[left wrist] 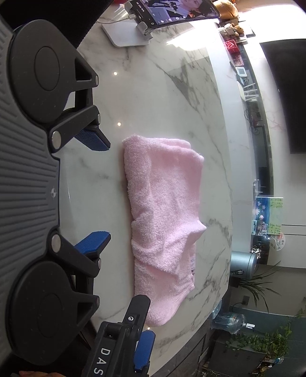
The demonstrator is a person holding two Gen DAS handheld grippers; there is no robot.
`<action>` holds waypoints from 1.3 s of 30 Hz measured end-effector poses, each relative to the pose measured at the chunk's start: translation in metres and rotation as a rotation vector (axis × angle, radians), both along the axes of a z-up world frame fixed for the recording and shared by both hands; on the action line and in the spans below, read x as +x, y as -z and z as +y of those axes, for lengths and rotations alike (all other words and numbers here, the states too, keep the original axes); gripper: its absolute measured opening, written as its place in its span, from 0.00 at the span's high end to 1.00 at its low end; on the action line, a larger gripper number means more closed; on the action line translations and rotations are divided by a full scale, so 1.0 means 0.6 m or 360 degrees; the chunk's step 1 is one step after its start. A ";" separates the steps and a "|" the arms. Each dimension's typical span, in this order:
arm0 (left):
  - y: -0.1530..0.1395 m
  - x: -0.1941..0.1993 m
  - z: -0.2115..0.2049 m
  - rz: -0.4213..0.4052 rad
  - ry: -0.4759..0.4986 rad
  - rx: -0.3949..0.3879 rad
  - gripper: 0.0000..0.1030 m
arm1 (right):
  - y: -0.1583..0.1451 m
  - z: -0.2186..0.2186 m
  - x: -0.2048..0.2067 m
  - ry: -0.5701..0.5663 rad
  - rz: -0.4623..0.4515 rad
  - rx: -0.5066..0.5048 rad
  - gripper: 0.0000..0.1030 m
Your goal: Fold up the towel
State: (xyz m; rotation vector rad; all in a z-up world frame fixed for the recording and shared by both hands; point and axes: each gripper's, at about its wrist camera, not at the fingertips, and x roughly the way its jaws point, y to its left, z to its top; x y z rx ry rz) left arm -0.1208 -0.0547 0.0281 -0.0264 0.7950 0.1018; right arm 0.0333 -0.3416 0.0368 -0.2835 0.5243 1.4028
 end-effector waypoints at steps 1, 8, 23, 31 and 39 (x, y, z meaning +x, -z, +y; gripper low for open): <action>0.000 0.000 0.002 -0.0003 -0.0001 -0.0010 0.28 | 0.001 0.000 0.000 0.0001 -0.0004 -0.0006 0.33; 0.009 0.005 0.016 -0.0010 -0.0022 -0.0076 0.28 | 0.004 -0.001 -0.008 0.0008 -0.0060 -0.0097 0.33; 0.022 0.015 0.008 0.0022 -0.0018 -0.0063 0.28 | 0.015 0.012 -0.024 -0.0004 -0.0051 -0.0162 0.33; 0.035 0.017 0.013 0.0061 -0.0025 -0.0100 0.28 | 0.022 0.018 -0.028 -0.0006 -0.0045 -0.0176 0.33; 0.045 0.023 0.012 0.0096 -0.0032 -0.0080 0.28 | 0.033 0.027 -0.018 0.0038 -0.0005 -0.0222 0.33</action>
